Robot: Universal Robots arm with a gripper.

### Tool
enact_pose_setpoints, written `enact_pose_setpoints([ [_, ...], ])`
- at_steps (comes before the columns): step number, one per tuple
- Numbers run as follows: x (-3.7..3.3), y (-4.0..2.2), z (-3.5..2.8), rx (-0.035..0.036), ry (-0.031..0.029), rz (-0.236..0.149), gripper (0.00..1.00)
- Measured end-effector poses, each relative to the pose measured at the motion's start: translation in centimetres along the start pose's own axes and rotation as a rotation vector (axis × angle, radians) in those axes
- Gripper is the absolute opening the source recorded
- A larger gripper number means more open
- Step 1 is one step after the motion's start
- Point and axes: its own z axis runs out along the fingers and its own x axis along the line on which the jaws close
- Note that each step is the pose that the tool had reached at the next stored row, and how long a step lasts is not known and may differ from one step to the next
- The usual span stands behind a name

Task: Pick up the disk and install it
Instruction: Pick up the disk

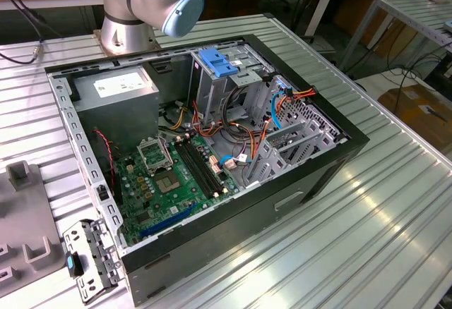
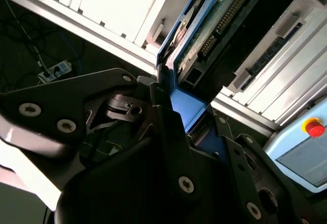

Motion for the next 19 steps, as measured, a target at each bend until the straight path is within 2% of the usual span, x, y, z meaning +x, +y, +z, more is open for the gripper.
enact_pose_setpoints([
  [19, 0.01, 0.01, -1.23, 0.0, -0.0001, 0.0, 0.37],
])
